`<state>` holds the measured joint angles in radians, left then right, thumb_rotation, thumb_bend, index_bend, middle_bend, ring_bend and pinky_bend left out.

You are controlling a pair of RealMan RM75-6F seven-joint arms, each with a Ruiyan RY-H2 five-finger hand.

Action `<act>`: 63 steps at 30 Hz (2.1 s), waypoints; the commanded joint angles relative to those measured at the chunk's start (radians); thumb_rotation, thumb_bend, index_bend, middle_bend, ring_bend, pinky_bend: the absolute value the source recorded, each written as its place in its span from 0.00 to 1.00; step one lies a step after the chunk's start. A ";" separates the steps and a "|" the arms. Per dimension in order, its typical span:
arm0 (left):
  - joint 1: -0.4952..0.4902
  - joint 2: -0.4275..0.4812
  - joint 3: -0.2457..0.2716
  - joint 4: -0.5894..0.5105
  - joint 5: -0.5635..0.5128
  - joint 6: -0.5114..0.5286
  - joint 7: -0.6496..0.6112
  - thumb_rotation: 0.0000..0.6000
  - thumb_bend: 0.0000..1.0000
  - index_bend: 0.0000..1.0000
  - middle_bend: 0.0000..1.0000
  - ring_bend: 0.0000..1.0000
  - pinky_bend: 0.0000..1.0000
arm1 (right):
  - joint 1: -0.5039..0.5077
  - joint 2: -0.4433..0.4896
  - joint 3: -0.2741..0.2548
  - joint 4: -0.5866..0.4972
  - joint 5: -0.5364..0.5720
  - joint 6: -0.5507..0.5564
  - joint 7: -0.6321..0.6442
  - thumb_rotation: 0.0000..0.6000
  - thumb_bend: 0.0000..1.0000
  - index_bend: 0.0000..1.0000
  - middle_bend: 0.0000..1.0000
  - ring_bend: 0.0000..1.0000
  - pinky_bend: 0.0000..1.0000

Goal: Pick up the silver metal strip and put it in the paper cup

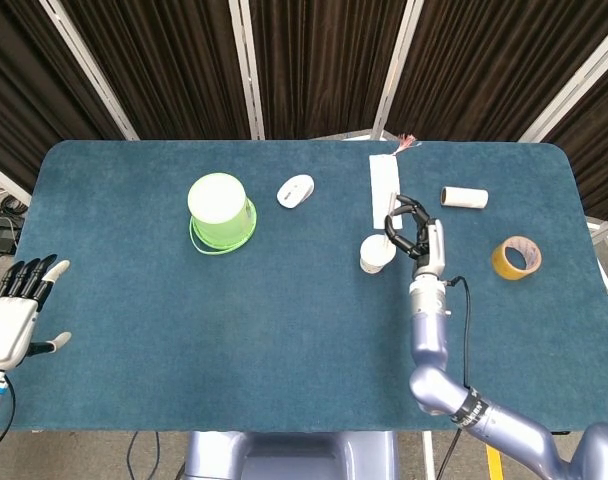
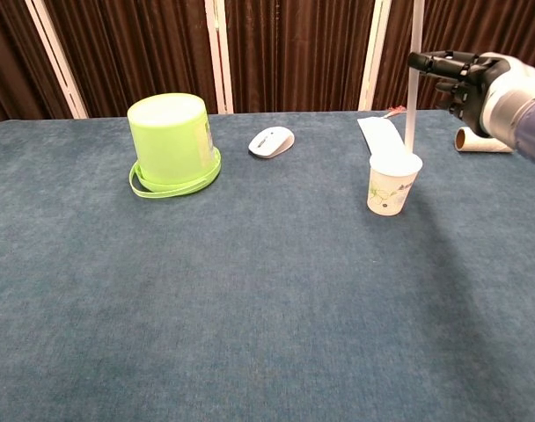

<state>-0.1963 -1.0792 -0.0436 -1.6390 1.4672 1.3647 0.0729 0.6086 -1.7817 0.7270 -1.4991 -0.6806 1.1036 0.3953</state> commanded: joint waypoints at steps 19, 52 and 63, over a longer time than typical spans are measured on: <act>-0.009 0.004 -0.007 -0.012 -0.019 -0.017 0.007 1.00 0.12 0.00 0.00 0.00 0.00 | 0.053 -0.051 -0.005 0.143 0.021 -0.090 0.052 1.00 0.37 0.59 0.24 0.00 0.00; -0.011 0.006 -0.006 -0.018 -0.023 -0.019 0.009 1.00 0.12 0.00 0.00 0.00 0.00 | -0.057 0.094 -0.066 -0.012 -0.068 -0.166 0.111 1.00 0.27 0.36 0.09 0.00 0.00; -0.011 0.004 -0.005 -0.020 -0.023 -0.016 0.015 1.00 0.12 0.00 0.00 0.00 0.00 | -0.208 0.448 -0.207 -0.221 -0.254 -0.110 -0.145 1.00 0.16 0.35 0.06 0.00 0.00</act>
<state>-0.2071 -1.0745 -0.0489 -1.6583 1.4446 1.3481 0.0874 0.4627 -1.4482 0.5865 -1.6532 -0.8614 0.9724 0.3478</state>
